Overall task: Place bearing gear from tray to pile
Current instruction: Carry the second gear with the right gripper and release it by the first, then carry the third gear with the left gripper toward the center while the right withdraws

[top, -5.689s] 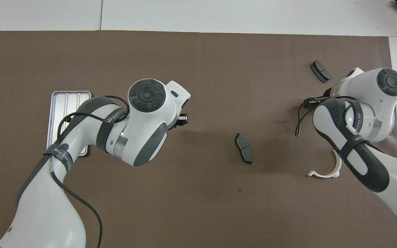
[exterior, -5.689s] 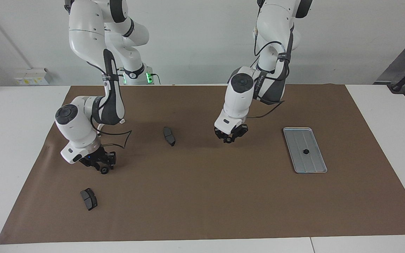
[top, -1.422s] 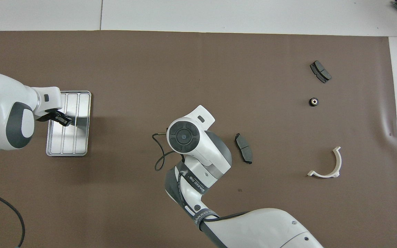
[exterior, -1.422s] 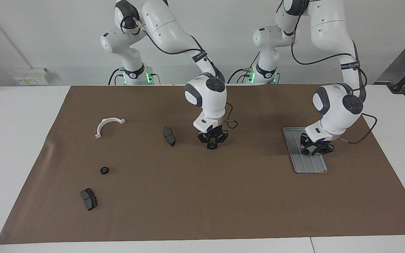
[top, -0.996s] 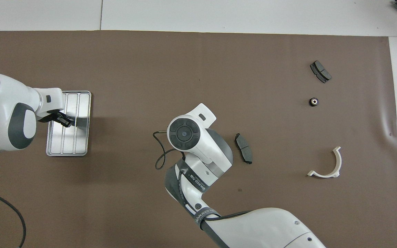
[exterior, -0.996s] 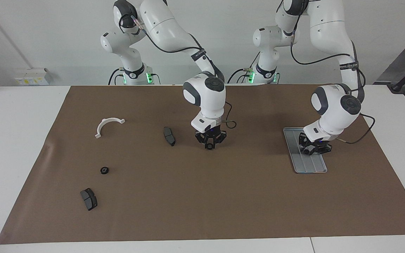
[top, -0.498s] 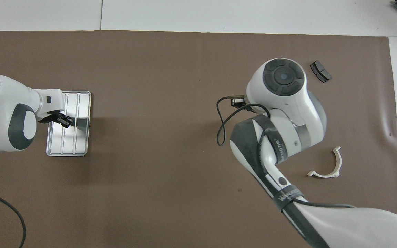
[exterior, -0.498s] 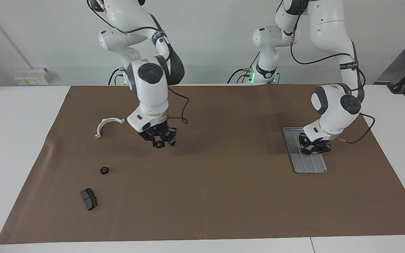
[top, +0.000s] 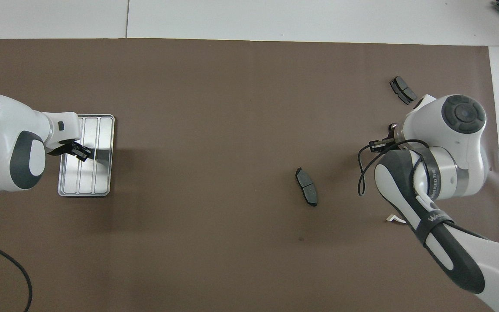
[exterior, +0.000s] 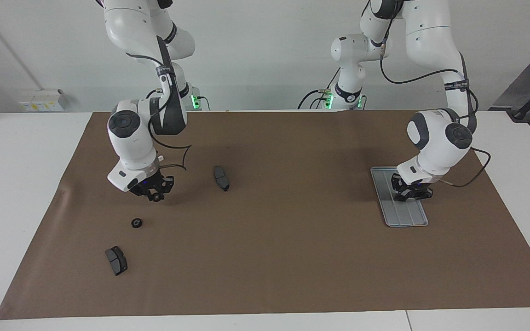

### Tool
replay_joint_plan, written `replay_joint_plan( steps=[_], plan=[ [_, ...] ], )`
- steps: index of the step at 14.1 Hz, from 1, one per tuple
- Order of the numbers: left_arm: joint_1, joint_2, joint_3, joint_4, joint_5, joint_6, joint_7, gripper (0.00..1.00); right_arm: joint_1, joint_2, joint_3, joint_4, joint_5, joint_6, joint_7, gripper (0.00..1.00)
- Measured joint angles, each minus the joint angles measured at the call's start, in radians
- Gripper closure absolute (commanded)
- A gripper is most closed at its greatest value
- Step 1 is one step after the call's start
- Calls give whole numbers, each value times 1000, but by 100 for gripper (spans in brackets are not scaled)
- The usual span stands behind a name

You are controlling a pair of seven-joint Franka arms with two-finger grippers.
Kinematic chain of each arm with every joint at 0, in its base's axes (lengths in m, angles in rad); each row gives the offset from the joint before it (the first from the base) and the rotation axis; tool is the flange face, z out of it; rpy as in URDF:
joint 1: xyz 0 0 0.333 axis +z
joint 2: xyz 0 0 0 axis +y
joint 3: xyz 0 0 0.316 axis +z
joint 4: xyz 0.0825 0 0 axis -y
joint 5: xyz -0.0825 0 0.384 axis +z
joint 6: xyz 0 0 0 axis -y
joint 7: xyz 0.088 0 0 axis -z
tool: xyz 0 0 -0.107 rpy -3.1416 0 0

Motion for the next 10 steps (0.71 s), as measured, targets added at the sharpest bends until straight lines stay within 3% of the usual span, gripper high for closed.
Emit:
replay_joint_plan(
  steps=[5,6,7,8,10],
  plan=[
    [-2,-7,-3,42,0,-21,-23,100,-19,-2,5,-50,24,39,-8,100],
    [-9,-8,-6,68,0,-49,-57,100,-19,-2,7,-62,26,58,-8,87],
    [-26,-11,-7,96,0,-84,-109,100,-19,-2,7,-78,27,82,-8,34],
    [-54,-15,-8,121,0,-122,-181,100,-19,-2,7,-92,27,100,-8,0],
    [-131,-27,-12,157,0,-182,-368,100,-19,-2,7,-104,27,111,-8,0]
  ],
)
